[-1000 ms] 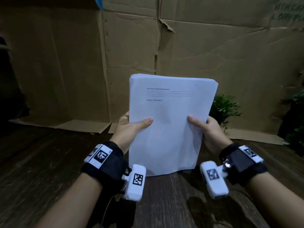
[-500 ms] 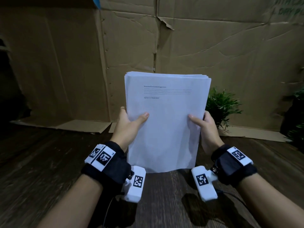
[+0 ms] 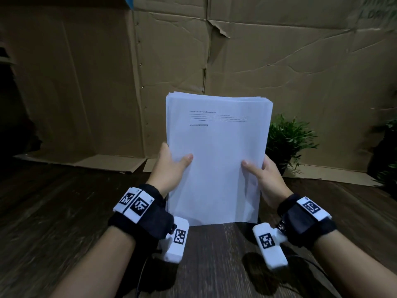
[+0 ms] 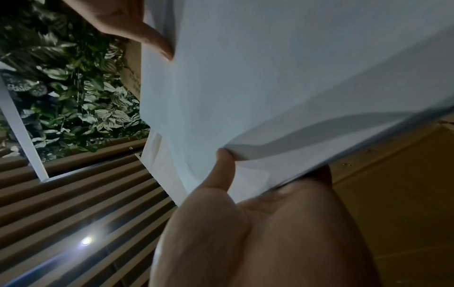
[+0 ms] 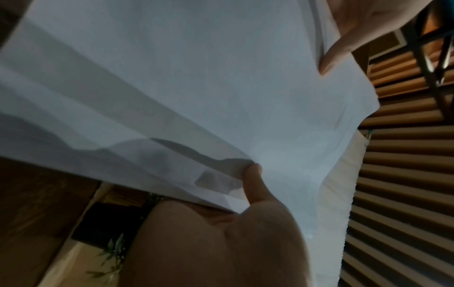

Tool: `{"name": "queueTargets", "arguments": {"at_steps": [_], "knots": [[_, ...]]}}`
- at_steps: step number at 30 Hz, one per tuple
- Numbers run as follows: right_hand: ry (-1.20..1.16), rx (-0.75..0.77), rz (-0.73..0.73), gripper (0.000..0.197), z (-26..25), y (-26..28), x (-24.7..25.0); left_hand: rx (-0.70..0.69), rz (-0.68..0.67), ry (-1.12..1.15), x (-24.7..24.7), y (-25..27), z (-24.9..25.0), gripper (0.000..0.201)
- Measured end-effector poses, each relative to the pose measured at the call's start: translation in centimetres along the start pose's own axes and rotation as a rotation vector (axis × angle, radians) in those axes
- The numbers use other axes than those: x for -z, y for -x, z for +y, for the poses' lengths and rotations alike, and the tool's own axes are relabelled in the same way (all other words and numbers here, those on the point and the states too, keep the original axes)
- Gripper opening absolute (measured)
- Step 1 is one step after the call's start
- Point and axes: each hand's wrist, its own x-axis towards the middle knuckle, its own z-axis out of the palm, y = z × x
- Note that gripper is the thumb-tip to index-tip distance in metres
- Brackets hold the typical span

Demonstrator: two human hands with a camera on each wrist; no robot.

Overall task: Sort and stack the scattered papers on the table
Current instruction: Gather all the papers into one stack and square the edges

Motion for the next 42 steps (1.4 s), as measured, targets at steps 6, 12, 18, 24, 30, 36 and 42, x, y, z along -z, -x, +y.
{"name": "queueTargets", "arguments": {"at_steps": [6,12,18,24,30,36,42], "knots": [[-0.044,-0.075,-0.051,0.049,0.6,0.6,0.4,-0.016,-0.051,0.013,0.8,-0.1,-0.4,0.058],[0.047,0.023,-0.037,0.038,0.9,1.0,0.3,0.03,-0.024,-0.05,0.9,-0.5,-1.0,0.054],[0.107,0.087,0.025,0.03,-2.4,1.1,0.0,0.059,0.154,0.063,-0.4,0.2,-0.3,0.043],[0.223,0.059,-0.175,0.037,-8.3,0.5,1.1,0.21,-0.133,0.411,0.7,0.6,0.6,0.056],[0.433,0.066,-0.156,0.03,-9.9,-0.1,0.9,0.375,-0.129,0.38,0.3,1.1,0.4,0.041],[1.056,0.413,-0.164,0.018,-14.6,-1.7,0.8,0.0,0.047,0.121,5.7,-0.2,4.3,0.085],[1.362,0.435,-0.248,0.029,-16.3,-1.7,-1.3,-0.118,-0.165,-0.129,3.6,1.1,3.8,0.074]]}}
